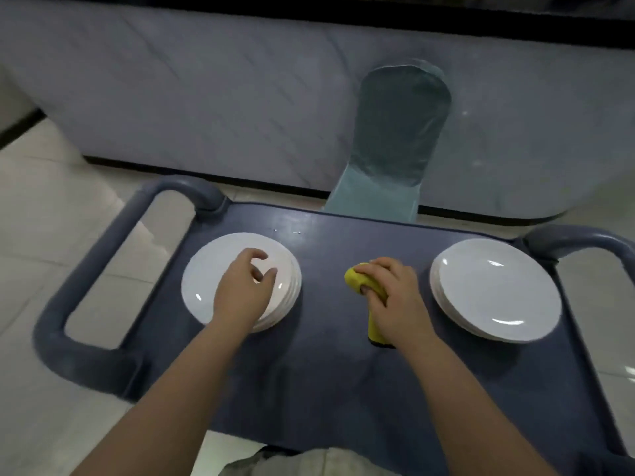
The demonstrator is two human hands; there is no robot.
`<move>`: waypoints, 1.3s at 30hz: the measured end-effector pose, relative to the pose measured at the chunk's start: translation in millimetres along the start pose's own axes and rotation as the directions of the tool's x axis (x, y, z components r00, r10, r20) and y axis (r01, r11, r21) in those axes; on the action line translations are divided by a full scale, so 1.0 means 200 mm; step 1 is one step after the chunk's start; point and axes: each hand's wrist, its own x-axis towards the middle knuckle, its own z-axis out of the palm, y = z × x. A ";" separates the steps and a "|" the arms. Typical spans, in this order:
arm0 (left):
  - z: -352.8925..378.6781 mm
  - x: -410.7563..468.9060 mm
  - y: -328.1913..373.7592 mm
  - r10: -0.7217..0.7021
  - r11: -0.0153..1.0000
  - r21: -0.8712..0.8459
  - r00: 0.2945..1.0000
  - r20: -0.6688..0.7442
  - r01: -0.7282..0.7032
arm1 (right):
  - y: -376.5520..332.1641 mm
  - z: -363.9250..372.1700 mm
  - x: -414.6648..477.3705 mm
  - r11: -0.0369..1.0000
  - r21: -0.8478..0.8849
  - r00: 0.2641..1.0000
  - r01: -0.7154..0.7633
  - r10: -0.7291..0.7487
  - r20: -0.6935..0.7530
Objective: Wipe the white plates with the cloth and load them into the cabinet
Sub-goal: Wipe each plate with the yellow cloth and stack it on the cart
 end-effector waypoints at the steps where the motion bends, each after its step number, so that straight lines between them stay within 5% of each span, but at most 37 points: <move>1: -0.08 0.01 -0.11 -0.093 0.996 -0.013 0.995 -0.033 0.093 | -0.04 0.07 0.03 1.000 0.005 1.000 0.014 -0.014 0.024; 5: -0.29 0.02 -0.44 -0.290 0.957 -0.016 0.950 -0.120 0.290 | -0.17 0.31 0.11 0.998 0.042 0.997 0.044 -0.046 0.062; 8: -0.32 0.04 -0.57 -0.382 0.921 0.086 0.924 0.005 0.380 | -0.22 0.41 0.15 0.998 0.051 0.996 0.029 -0.033 0.088; 16: -0.33 0.09 -0.66 -0.333 0.941 0.118 0.933 0.139 0.318 | -0.28 0.52 0.17 0.999 0.035 0.996 -0.026 0.023 0.083; 22: -0.36 0.14 -0.69 -0.396 0.891 -0.128 0.885 0.246 0.435 | -0.29 0.54 0.14 0.997 0.025 0.994 -0.073 0.071 0.078; 30: -0.40 0.12 -0.70 -0.452 0.782 -0.450 0.889 0.068 0.432 | -0.28 0.51 0.11 0.995 0.022 0.995 -0.096 0.096 0.035; 39: -0.60 0.31 -0.33 -0.043 0.961 -0.274 0.998 -0.042 0.029 | -0.33 0.49 0.12 0.998 0.041 0.999 -0.036 0.037 -0.029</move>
